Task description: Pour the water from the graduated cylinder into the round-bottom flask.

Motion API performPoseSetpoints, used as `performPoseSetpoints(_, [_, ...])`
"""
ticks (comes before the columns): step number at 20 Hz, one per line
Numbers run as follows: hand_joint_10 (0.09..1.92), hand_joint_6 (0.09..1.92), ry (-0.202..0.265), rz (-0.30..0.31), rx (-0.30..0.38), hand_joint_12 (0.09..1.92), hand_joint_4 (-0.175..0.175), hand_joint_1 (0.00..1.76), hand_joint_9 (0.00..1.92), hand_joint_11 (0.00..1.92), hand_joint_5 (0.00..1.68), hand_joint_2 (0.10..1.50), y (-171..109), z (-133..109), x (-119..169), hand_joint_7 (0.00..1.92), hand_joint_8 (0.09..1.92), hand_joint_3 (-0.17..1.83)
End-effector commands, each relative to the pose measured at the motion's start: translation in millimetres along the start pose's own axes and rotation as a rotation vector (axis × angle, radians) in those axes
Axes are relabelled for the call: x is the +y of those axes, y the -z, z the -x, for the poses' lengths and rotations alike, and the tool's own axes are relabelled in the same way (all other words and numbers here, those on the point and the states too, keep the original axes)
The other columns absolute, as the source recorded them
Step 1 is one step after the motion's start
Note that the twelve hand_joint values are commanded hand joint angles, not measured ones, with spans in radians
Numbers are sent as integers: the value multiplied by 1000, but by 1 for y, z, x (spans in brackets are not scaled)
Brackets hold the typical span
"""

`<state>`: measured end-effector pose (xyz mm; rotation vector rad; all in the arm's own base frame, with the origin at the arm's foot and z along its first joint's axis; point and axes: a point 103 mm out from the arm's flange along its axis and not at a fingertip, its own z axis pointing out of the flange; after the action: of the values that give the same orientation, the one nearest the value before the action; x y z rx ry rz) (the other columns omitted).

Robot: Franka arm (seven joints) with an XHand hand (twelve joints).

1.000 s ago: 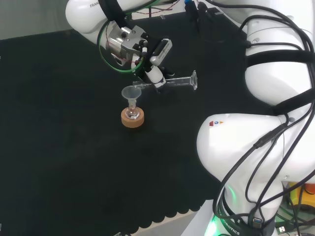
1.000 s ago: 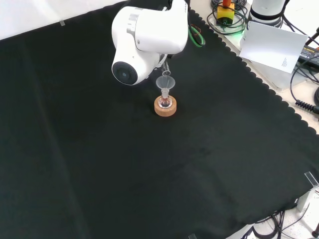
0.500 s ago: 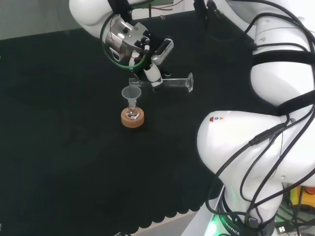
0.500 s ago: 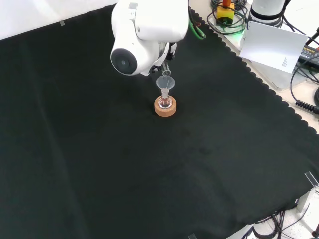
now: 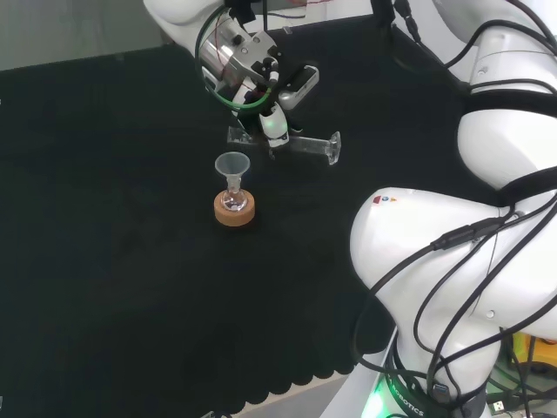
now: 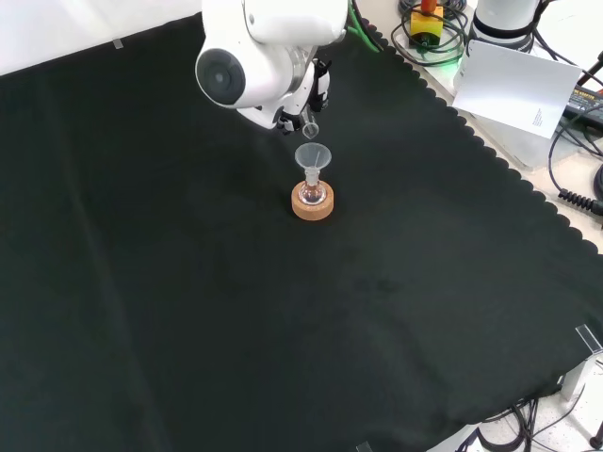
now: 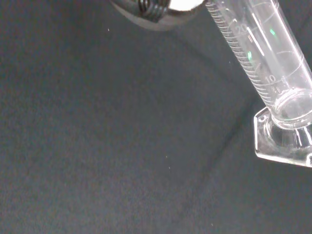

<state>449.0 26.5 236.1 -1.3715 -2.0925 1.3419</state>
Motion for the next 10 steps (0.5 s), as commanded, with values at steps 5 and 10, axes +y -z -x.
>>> performPoseSetpoints(5, [87,595,79,130,98,703,-175,1301,1609,1271,1220,1004,-2,7,-3,1273,552,0])
performPoseSetpoints(10, [87,599,118,172,184,703,-175,1300,1609,1273,1218,1004,-8,18,-5,1270,556,0])
